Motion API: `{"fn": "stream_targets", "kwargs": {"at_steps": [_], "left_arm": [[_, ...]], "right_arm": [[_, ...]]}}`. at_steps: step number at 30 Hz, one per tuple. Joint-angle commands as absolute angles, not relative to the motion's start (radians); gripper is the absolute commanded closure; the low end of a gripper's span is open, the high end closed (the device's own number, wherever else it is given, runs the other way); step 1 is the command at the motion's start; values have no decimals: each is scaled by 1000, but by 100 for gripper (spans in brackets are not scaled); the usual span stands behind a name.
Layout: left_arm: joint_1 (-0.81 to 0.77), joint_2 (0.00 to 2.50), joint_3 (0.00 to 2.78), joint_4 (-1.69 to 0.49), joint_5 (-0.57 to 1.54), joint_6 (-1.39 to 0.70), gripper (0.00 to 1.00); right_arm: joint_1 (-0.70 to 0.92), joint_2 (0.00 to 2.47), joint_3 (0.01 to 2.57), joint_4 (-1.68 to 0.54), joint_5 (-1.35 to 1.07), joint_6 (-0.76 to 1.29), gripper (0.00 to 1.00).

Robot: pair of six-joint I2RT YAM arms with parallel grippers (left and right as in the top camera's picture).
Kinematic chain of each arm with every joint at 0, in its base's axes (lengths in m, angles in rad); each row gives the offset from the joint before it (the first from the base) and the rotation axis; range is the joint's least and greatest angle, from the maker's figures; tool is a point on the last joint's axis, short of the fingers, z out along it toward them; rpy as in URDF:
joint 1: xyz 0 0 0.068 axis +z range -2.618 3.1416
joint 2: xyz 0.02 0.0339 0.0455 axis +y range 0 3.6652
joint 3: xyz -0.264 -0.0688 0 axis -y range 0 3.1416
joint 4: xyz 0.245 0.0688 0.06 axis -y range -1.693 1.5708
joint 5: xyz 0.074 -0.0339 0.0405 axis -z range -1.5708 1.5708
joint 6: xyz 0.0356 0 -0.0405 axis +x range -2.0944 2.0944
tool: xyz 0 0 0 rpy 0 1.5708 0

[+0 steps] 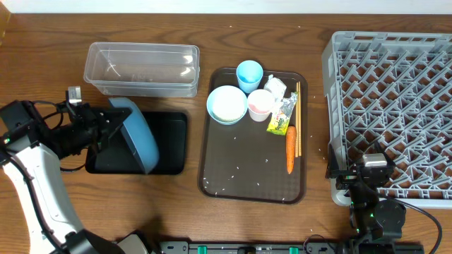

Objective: Sort waste into correct bins and load items into the dishwasher rack
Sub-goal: 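Tilt the blue plate to dump the food scrap onto the black tray, then carry the blue plate back and set it on the brown tray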

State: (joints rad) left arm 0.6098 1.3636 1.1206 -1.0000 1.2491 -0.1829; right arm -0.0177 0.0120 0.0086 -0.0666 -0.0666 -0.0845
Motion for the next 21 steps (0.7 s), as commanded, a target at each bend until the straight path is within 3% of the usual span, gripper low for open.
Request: {"fn": "stream_targets", "kwargs": {"at_steps": [1, 8, 16, 21], "left_arm": [[574, 1272, 1119, -1005, 1236, -176, 94], [415, 1093, 1138, -1005, 1108, -259, 94], [162, 973, 1137, -997, 424, -380, 94], [86, 1007, 1137, -957, 276, -376, 94]], "right_arm": [[-26, 7, 6, -68, -60, -76, 1], [-26, 7, 5, -68, -60, -76, 1], [-26, 7, 5, -68, -60, -76, 1], [-26, 7, 5, -68, -60, -76, 1]]}}
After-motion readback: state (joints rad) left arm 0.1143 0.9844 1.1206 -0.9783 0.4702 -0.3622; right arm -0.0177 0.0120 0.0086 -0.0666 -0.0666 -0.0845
